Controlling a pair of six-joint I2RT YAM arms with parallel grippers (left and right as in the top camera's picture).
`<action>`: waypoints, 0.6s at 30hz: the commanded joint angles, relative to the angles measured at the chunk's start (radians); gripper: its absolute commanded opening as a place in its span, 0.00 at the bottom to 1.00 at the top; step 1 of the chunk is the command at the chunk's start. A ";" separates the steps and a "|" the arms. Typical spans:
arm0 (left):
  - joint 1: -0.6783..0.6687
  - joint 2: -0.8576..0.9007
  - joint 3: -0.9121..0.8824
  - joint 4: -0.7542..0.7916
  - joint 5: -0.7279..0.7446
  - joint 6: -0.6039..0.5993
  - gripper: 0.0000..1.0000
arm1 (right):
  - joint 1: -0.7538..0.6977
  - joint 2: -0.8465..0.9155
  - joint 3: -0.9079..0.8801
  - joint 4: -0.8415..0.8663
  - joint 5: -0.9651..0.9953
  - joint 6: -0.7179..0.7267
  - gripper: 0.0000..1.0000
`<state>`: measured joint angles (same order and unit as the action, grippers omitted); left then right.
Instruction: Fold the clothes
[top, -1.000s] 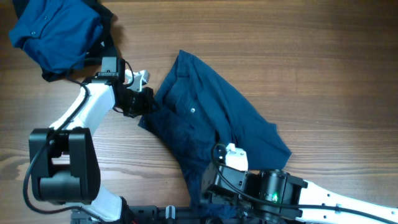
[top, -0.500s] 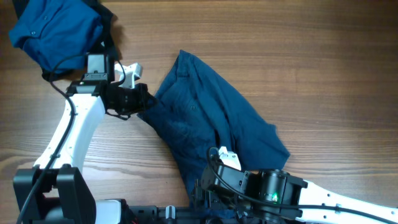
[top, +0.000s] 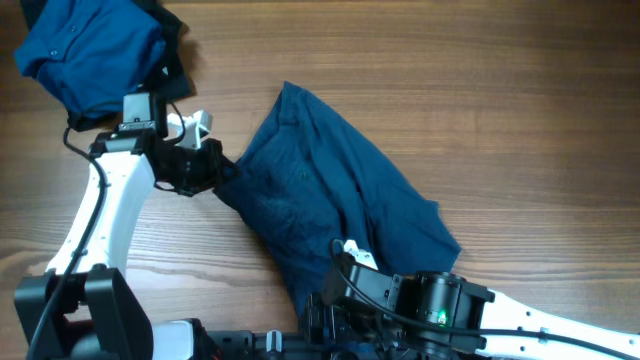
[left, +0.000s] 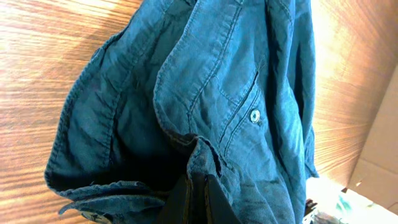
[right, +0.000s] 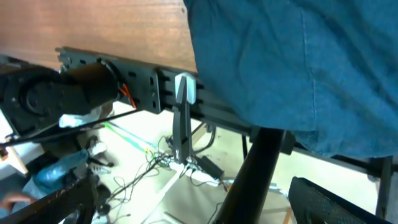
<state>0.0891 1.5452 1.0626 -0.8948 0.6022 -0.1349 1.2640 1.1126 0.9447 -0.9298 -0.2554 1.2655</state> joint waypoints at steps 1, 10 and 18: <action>0.049 -0.057 0.011 -0.024 0.038 -0.008 0.04 | 0.001 -0.005 -0.005 0.004 -0.035 -0.006 1.00; 0.097 -0.139 0.011 -0.061 0.045 -0.008 0.04 | 0.001 -0.005 -0.005 0.059 -0.033 -0.006 1.00; 0.107 -0.146 0.011 -0.071 0.045 -0.037 0.04 | 0.023 0.037 -0.005 0.061 -0.034 -0.005 1.00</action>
<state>0.1799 1.4189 1.0626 -0.9623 0.6163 -0.1379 1.2675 1.1156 0.9447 -0.8753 -0.2737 1.2655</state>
